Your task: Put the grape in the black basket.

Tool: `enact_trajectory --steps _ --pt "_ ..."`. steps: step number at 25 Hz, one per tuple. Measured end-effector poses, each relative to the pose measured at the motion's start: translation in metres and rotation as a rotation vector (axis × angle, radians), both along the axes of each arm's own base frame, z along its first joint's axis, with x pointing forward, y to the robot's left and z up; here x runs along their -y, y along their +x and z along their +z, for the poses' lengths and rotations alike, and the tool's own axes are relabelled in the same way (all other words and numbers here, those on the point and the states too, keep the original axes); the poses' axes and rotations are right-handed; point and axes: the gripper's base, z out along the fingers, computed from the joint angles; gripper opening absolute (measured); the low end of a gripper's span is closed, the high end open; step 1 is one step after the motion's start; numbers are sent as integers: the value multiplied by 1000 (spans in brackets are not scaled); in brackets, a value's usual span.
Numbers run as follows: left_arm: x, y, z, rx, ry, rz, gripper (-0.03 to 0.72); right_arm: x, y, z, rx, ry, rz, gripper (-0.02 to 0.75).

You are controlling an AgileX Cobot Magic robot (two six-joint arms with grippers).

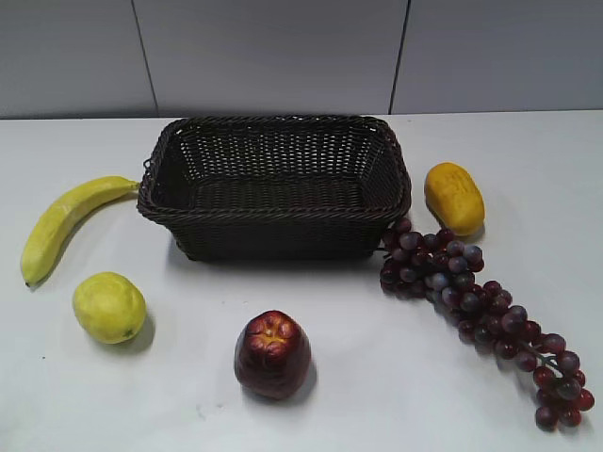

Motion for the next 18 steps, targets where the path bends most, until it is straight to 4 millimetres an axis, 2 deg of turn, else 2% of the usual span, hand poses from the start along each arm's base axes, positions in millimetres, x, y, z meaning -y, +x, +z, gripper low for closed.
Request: enact_trajectory --steps 18 --pt "0 0 0 0 0 0 237 0 0 0 0 0 0 572"
